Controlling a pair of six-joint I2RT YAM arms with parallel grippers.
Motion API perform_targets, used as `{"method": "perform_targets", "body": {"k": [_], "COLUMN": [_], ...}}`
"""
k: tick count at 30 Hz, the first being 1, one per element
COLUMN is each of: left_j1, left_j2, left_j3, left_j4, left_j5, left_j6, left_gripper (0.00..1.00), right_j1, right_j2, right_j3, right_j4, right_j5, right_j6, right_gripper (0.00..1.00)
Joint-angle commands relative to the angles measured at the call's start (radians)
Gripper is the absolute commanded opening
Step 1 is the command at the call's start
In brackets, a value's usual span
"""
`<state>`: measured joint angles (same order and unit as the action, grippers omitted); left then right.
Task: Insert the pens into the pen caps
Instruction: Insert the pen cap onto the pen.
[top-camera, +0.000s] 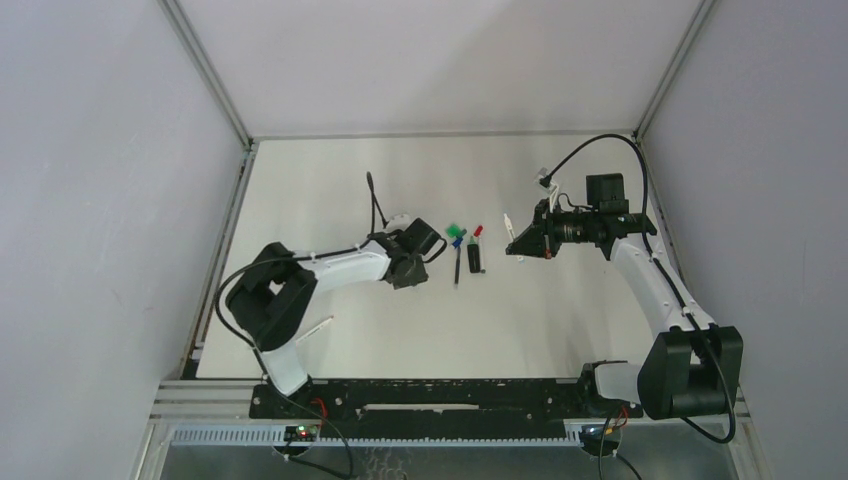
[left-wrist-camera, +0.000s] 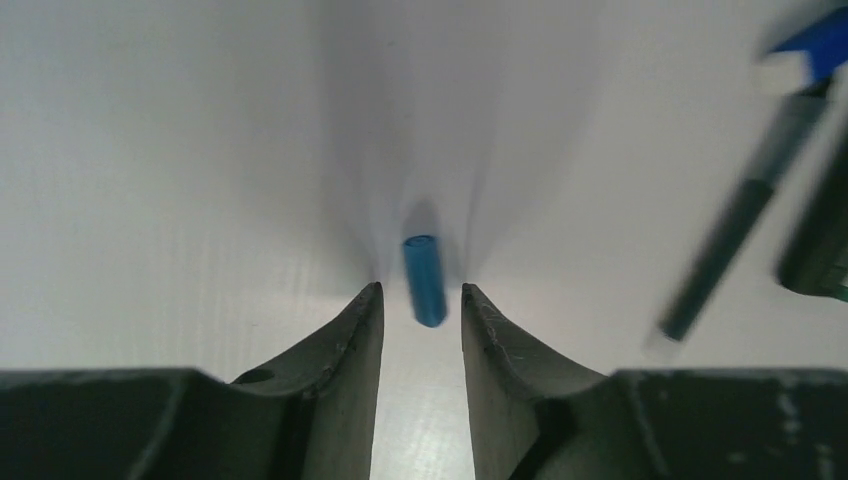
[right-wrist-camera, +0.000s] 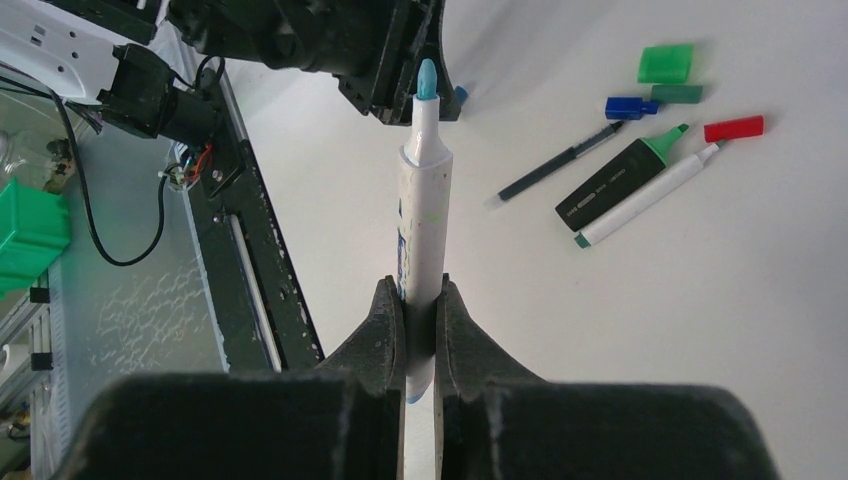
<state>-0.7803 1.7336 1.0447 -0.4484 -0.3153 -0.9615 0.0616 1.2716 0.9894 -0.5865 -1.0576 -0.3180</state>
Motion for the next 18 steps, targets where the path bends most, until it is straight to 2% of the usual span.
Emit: {"method": "perform_targets", "body": {"k": [1,18], "left_j1": [-0.011,-0.011], "left_j2": [0.051,0.154], "left_j3": [0.09,0.183], "left_j4": [-0.167,-0.222], "left_j5": [-0.079,-0.096], "left_j6": [-0.02,0.034], "left_gripper": [0.38,0.34], "right_j1": [0.004,0.003], "right_j2": [-0.028,-0.029], "right_j3": [0.034,0.034], "right_j4": [0.004,0.004], "right_j5": [-0.021,-0.022], "right_j6": [-0.025,-0.024], "right_gripper": [0.05,0.05]}}
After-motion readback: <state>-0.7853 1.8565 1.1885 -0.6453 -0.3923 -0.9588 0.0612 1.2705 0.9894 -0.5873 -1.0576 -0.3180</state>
